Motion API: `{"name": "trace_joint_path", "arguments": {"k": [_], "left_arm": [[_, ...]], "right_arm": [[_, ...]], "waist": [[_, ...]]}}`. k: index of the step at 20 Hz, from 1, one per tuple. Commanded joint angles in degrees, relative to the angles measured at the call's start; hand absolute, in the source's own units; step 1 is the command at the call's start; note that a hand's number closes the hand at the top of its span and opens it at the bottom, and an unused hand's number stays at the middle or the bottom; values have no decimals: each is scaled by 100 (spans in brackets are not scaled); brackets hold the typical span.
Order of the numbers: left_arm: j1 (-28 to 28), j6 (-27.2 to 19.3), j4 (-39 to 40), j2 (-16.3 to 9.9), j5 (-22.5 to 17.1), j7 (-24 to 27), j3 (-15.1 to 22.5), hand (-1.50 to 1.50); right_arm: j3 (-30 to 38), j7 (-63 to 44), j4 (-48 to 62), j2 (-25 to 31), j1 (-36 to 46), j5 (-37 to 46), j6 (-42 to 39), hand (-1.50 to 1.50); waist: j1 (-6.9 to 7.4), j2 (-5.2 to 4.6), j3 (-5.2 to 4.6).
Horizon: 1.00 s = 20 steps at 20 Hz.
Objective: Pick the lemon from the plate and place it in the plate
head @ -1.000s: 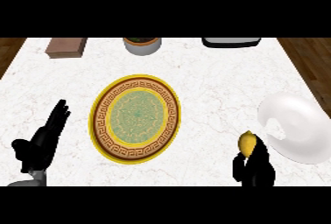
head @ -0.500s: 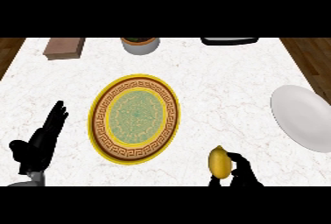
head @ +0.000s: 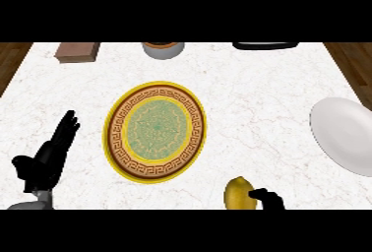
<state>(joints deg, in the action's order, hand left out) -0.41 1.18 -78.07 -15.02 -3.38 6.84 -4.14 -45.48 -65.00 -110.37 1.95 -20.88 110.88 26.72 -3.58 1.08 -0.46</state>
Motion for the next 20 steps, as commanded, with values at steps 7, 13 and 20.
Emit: {"name": "trace_joint_path", "arguments": {"k": [7,13,20], "left_arm": [[-185,112,-68,117,38,2,212,0],[-388,188,-35,85,2,-70,213,0],[-382,121,-64,217,112,-31,361,0]], "right_arm": [[-756,-1301,-360,-167,1001,-129,-1252,150],[-670,-1290,-120,-154,1353,-506,-1074,150],[-118,-1224,198,-160,1938,-1111,-1106,150]], "waist": [[426,-149,32],[493,-180,42],[657,-228,49]]}}
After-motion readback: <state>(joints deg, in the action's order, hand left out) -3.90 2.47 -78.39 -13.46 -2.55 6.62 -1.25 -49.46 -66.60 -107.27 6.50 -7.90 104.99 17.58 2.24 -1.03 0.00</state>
